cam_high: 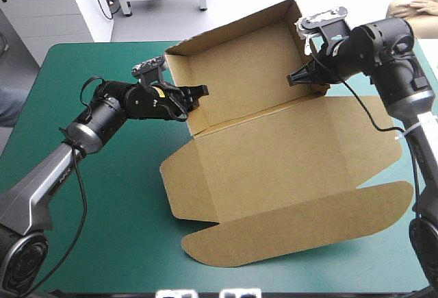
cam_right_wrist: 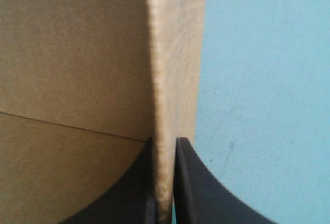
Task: Fold the box
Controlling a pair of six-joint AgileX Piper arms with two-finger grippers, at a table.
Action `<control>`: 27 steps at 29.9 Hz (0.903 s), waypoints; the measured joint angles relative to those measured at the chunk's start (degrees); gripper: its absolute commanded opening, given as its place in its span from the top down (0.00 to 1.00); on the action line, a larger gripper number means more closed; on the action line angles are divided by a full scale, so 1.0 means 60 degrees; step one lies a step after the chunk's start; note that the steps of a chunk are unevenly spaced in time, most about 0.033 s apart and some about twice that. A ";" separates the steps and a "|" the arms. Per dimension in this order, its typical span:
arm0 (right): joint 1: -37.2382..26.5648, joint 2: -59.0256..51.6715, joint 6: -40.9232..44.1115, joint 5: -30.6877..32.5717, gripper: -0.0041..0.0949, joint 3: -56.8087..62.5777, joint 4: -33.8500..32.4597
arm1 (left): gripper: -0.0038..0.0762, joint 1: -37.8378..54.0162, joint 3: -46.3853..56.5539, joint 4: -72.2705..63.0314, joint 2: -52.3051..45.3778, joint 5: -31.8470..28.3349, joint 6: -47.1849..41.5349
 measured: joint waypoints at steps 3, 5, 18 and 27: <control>0.0000 0.0327 0.0190 0.0000 0.98 0.0000 -0.0053 | 0.96 0.0000 -0.0023 0.0009 -0.0019 0.0223 0.0086; 0.0000 0.0605 0.0339 0.0008 0.98 0.0000 -0.0063 | 0.96 0.0000 -0.0151 0.0076 0.0002 0.0559 0.0116; 0.0053 0.1774 0.1213 -0.0249 0.98 0.0743 0.0473 | 0.96 0.0062 -0.2840 0.1549 0.0988 0.3464 0.0349; 0.0010 0.1873 0.1445 -0.0197 0.98 0.1975 0.0692 | 0.96 0.0081 -0.3834 0.1395 0.2603 0.4936 0.0590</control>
